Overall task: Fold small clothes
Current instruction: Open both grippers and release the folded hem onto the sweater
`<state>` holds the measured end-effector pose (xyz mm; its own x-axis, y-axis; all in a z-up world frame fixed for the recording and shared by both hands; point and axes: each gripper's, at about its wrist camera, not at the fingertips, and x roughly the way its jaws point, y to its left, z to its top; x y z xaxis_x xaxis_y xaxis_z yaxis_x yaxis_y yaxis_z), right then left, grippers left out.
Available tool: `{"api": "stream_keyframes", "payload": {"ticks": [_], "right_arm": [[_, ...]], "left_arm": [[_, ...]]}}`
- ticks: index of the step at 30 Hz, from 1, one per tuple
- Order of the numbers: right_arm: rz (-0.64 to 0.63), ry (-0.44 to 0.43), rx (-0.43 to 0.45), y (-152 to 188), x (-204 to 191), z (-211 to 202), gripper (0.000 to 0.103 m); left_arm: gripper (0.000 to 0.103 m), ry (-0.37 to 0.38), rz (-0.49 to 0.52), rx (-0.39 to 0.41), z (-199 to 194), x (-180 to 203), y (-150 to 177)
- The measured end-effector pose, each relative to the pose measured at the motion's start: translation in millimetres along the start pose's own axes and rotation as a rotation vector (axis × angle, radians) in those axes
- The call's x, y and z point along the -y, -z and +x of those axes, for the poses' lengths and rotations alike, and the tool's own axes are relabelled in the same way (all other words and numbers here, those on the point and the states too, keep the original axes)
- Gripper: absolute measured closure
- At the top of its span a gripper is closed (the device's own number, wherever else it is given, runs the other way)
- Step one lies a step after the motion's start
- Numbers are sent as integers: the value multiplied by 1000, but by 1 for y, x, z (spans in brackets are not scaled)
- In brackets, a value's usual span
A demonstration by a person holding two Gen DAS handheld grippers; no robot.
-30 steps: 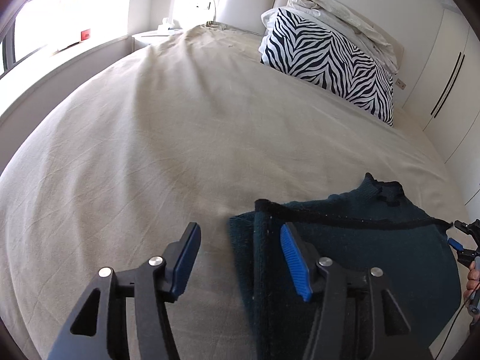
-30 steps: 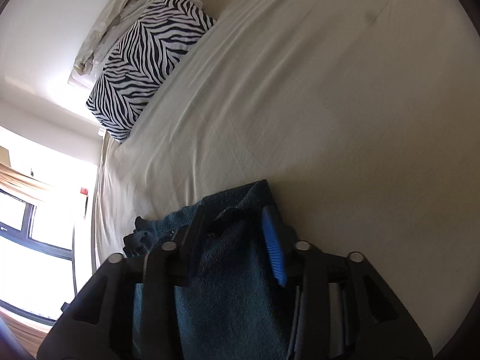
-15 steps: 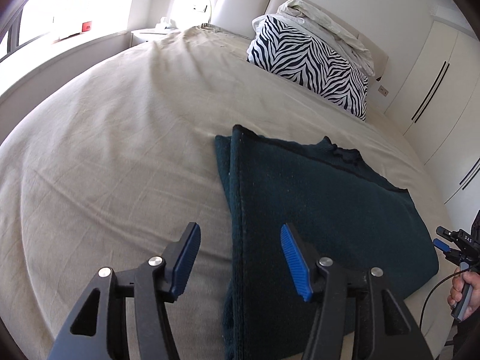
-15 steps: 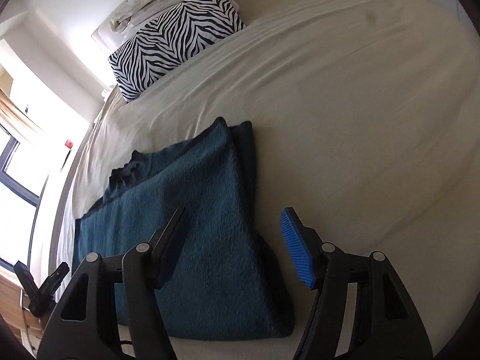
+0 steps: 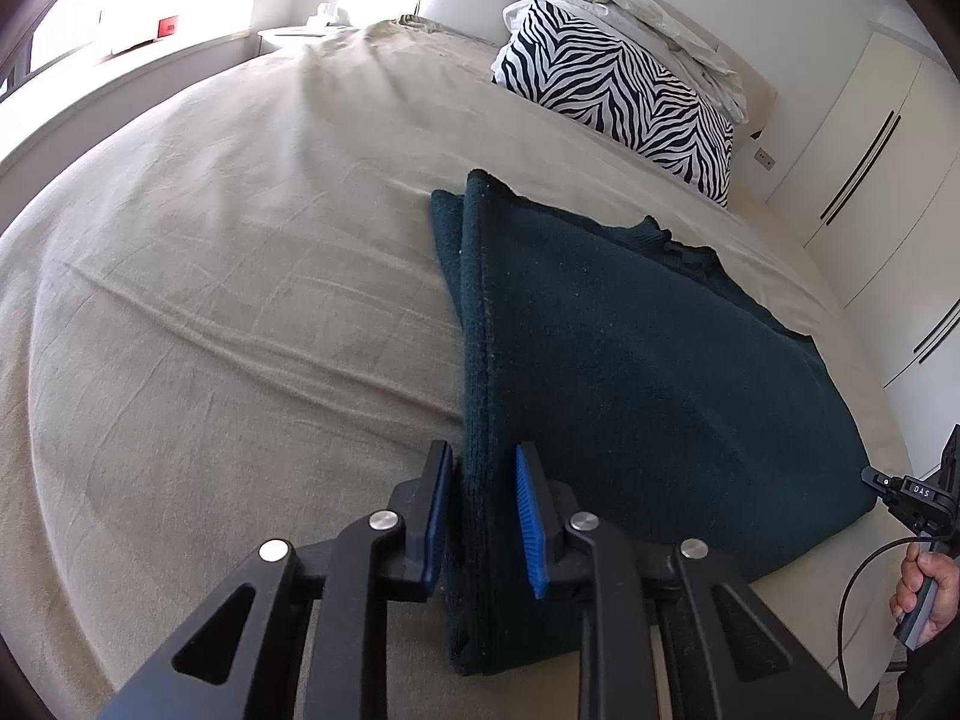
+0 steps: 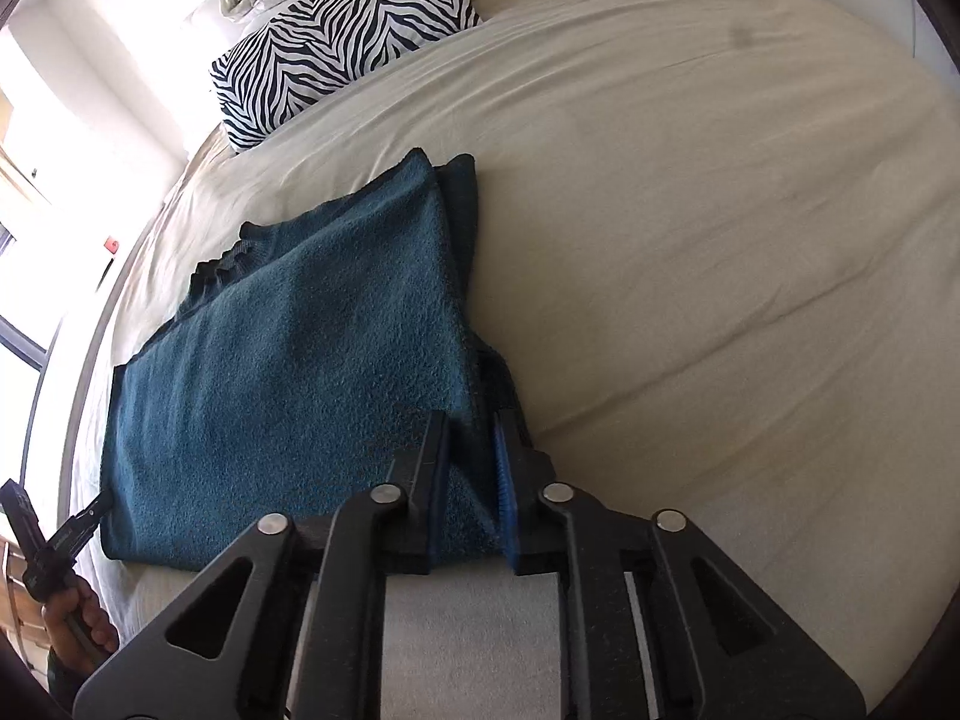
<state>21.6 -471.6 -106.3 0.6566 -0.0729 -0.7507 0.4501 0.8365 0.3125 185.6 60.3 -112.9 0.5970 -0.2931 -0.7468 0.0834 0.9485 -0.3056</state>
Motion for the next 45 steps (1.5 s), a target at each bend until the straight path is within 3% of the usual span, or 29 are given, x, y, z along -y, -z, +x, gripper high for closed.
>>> {"api": "stream_keyframes", "payload": {"ticks": [6, 19, 32, 37, 39, 42, 45], "right_arm": [[19, 1, -1, 4, 9, -5, 98], [93, -36, -15, 10, 27, 6, 98], [24, 7, -30, 11, 16, 16, 98], [9, 24, -14, 9, 9, 4, 93], [25, 24, 27, 8, 7, -10, 85], [5, 8, 90, 3, -6, -30, 84], [-30, -27, 106, -7, -30, -39, 84]], "left_arm": [[90, -5, 37, -28, 4, 3, 0], [93, -11, 75, -36, 0, 1, 7], [93, -30, 76, -15, -2, 1, 16], [84, -120, 128, 14, -12, 14, 16], [72, -165, 159, 29, -21, 22, 15], [50, -233, 208, 64, -34, 35, 9], [49, -272, 245, 98, -43, 47, -3]]}}
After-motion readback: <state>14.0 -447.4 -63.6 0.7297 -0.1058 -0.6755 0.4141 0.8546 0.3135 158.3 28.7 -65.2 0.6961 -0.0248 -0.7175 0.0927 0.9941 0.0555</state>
